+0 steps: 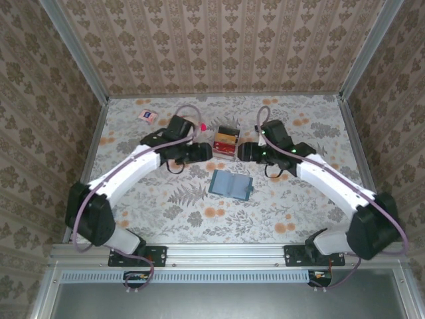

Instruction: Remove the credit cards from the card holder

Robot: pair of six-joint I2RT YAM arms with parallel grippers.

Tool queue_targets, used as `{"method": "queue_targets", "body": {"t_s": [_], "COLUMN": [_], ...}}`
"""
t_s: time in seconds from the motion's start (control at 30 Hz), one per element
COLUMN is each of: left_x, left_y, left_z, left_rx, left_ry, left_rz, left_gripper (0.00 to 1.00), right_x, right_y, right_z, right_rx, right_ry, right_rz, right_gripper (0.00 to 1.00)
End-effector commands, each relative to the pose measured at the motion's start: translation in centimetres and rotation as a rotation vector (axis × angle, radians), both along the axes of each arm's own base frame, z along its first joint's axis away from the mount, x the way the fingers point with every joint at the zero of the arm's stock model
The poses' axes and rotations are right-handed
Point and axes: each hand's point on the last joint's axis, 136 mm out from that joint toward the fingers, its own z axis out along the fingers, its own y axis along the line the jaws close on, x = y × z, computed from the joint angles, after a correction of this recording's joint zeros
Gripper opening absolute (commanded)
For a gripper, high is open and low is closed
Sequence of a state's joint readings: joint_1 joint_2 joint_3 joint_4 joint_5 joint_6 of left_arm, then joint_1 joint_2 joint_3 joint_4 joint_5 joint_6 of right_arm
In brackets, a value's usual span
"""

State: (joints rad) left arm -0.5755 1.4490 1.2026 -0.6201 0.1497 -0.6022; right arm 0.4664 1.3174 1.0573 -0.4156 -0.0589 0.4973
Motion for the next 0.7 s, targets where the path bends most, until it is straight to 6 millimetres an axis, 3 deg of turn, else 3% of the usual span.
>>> {"method": "queue_targets", "body": {"t_s": [0.0,0.03,0.1,0.2,0.27,0.4,0.5,0.67], "left_x": [0.9,1.4,2.4,3.6,4.2,4.9,5.1,5.9], "left_y": [6.0,7.5,10.7,14.4,16.6,20.9,23.7,25.7], "left_z": [1.3,1.9,2.6,3.2,3.1,1.7,0.3,-1.8], "left_rx": [0.157,0.177,0.217,0.273,0.301,0.428,0.55,0.651], "left_ry": [-0.062,-0.09,-0.144,-0.255,-0.312,-0.392,-0.408,-0.438], "left_rz": [0.118,0.149,0.222,0.307,0.361,0.445,0.516,0.536], "left_gripper": [0.88,0.92,0.98,1.0,1.0,1.0,1.0,1.0], "right_x": [1.0,1.0,1.1,0.8,0.6,0.7,1.2,1.4], "right_y": [-6.3,-8.0,-10.9,-14.3,-15.9,-18.8,-19.8,-21.4], "right_z": [3.8,4.7,6.2,7.5,7.2,4.7,1.9,-2.9], "right_rx": [-0.212,-0.253,-0.325,-0.363,-0.371,-0.433,-0.507,-0.572], "right_ry": [-0.174,-0.22,-0.3,-0.381,-0.393,-0.377,-0.393,-0.344], "right_rz": [-0.18,-0.236,-0.337,-0.452,-0.505,-0.591,-0.588,-0.618], "right_gripper": [0.81,0.91,1.0,1.0,1.0,1.0,1.0,1.0]}}
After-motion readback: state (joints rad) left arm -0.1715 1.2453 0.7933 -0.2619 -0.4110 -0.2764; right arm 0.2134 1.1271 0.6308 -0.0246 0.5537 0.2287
